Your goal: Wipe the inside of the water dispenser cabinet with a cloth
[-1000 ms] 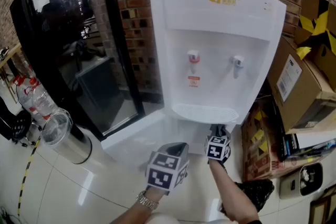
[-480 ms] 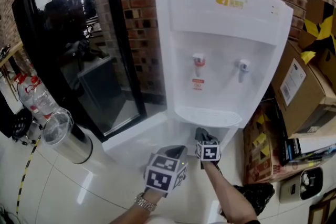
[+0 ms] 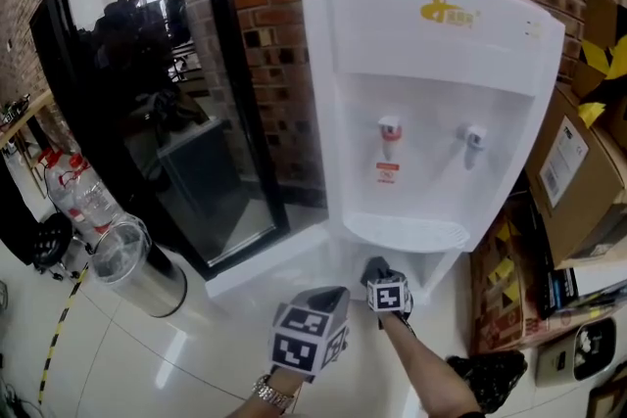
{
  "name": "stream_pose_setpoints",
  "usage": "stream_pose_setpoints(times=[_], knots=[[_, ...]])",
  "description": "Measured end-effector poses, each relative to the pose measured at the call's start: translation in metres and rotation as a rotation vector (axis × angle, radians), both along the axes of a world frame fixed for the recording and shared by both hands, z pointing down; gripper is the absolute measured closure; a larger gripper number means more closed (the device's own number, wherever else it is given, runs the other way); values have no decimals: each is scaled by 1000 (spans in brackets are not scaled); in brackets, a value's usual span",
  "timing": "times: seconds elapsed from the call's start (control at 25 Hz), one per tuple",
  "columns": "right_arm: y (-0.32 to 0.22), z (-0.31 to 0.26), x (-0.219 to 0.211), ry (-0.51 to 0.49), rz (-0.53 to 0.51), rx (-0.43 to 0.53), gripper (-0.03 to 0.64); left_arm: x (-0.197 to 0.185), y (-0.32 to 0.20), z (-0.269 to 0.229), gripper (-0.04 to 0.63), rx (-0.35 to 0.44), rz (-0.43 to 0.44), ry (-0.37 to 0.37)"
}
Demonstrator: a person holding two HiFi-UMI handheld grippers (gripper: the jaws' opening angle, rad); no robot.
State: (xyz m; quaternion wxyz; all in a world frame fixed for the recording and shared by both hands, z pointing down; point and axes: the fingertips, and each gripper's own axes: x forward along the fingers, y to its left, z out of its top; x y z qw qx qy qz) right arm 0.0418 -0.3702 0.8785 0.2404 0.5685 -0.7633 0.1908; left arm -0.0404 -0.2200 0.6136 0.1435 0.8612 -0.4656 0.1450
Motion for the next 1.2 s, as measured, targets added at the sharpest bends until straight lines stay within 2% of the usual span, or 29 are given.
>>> stream_pose_setpoints(times=[0.2, 0.32, 0.44, 0.64, 0.72, 0.8, 0.88, 0.96, 1.08, 1.12, 1.2], knots=[[3, 4, 88, 69, 263, -43, 609, 13, -3, 4, 594, -9, 26, 11], [8, -11, 97, 11, 322, -21, 609, 23, -5, 10, 593, -21, 41, 18], [2, -28, 71, -32, 235, 43, 609, 28, -6, 12, 594, -25, 51, 15], [-7, -7, -4, -74, -50, 65, 609, 17, -6, 13, 594, -28, 31, 0], [-8, 4, -22, -66, -104, 47, 609, 12, -5, 13, 594, -30, 20, -3], [-10, 8, -21, -41, -99, 43, 609, 11, -3, 12, 594, -31, 19, -4], [-13, 15, 0, -17, -22, 21, 609, 10, -2, 11, 594, -29, 17, -3], [-15, 23, 35, -2, 105, -17, 609, 9, -4, 9, 594, -26, 13, -2], [-2, 8, 92, 101, 307, -16, 609, 15, -5, 9, 594, -23, 24, -3], [4, -1, 103, 129, 348, 3, 608, 19, -5, 9, 594, -23, 30, -3], [5, -11, 103, 116, 355, 48, 609, 25, -5, 11, 594, -25, 41, -4]])
